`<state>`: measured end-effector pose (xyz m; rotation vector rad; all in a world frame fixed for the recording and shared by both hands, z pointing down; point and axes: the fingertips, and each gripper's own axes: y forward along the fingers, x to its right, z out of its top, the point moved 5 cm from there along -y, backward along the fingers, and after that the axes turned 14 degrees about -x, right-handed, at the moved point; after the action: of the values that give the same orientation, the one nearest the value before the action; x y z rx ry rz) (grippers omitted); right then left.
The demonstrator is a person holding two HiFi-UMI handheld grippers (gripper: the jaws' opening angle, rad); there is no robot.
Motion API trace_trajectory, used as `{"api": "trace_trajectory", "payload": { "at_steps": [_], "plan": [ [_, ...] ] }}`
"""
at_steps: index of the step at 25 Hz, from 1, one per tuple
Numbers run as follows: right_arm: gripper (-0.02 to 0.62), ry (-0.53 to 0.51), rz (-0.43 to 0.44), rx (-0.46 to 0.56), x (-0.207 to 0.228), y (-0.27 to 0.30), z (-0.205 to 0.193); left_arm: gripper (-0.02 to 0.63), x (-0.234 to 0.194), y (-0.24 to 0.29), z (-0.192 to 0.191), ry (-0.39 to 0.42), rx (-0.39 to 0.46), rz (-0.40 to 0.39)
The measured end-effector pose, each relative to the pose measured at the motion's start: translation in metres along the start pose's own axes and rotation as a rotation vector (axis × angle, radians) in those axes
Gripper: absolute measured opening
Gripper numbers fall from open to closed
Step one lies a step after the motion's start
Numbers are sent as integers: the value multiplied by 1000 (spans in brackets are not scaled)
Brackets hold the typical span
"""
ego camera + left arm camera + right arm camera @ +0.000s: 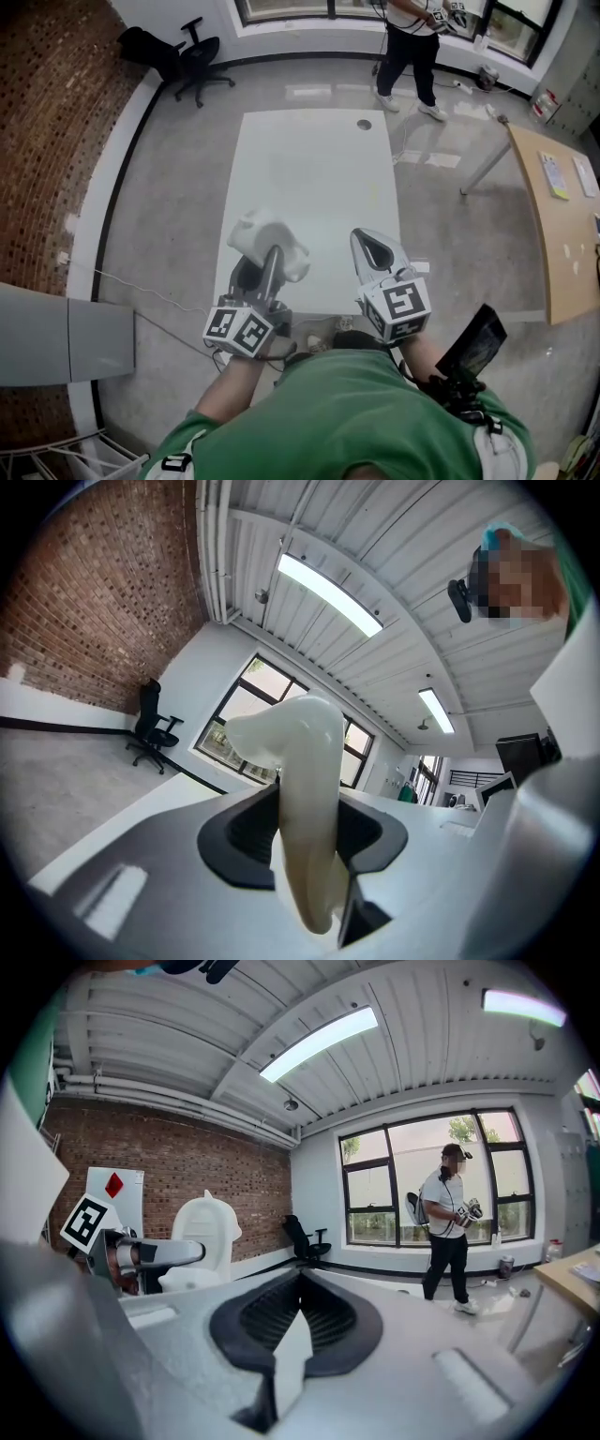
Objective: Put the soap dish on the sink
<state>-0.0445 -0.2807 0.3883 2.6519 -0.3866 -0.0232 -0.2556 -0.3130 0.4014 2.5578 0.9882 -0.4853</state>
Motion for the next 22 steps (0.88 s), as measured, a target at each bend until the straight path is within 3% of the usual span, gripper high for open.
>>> {"api": "trace_trajectory", "payload": {
  "at_steps": [8, 12, 22],
  "plan": [
    [3, 25, 47, -2, 49, 37, 8, 150, -3, 56, 8, 23, -57, 53],
    [3, 46, 68, -22, 65, 57, -9, 150, -9, 78, 0, 17, -102, 63],
    [3, 92, -9, -114, 82, 97, -30, 150, -46, 122, -15, -24, -196, 13]
  ]
}}
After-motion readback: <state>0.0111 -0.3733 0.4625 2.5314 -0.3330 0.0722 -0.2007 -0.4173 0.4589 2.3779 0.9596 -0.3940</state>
